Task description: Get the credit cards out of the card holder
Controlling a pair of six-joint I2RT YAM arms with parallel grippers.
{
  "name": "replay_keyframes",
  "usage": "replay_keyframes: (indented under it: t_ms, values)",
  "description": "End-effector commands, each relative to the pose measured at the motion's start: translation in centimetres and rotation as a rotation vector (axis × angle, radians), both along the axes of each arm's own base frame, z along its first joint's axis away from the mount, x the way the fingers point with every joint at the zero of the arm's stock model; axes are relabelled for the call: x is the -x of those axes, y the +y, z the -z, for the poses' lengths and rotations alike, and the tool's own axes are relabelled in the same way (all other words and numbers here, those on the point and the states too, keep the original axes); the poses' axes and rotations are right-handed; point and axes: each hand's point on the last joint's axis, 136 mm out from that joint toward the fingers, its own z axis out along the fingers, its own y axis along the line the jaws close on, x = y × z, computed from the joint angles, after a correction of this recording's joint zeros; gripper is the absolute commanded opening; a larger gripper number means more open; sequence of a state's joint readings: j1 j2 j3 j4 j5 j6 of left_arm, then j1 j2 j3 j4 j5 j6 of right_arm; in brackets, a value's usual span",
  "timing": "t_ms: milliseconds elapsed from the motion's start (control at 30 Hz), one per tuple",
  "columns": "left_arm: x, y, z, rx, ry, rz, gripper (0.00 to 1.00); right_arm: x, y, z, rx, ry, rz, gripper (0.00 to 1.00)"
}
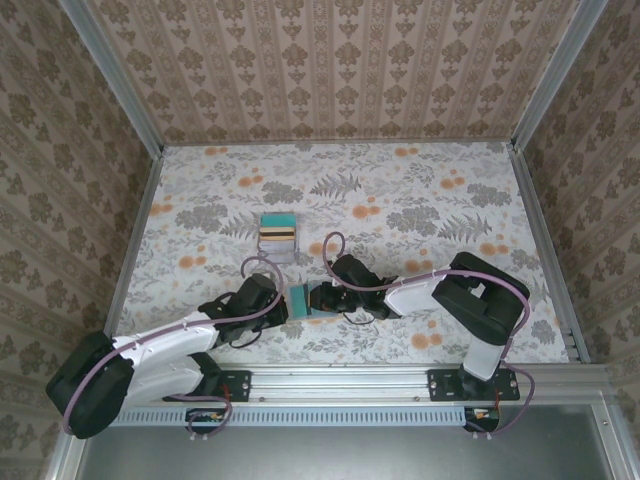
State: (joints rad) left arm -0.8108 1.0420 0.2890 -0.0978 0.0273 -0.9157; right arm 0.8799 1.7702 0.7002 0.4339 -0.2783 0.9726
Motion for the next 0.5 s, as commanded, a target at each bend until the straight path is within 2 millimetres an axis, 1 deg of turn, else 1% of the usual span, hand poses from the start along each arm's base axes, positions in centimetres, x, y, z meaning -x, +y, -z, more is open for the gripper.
replay_keyframes:
  t_ms: [0, 267, 367, 400, 467]
  values:
    - [0.84, 0.90, 1.15, -0.061, 0.044, 0.009, 0.00, 0.24, -0.21, 1.37, 0.026, 0.031, -0.003, 0.20]
    - [0.84, 0.89, 1.10, -0.064, 0.043, 0.013, 0.00, 0.20, 0.15, 1.21, 0.016, 0.031, -0.012, 0.21]
    - [0.90, 0.91, 1.13, -0.066, 0.045, 0.013, 0.00, 0.23, 0.16, 1.31, 0.016, 0.037, -0.012, 0.23]
    - [0.91, 0.90, 1.13, -0.065, 0.045, 0.014, 0.00, 0.26, 0.18, 1.33, 0.017, 0.038, -0.015, 0.22]
    - [0.91, 0.96, 1.11, -0.066, 0.045, 0.011, 0.00, 0.29, 0.12, 1.51, 0.023, 0.040, -0.015, 0.14]
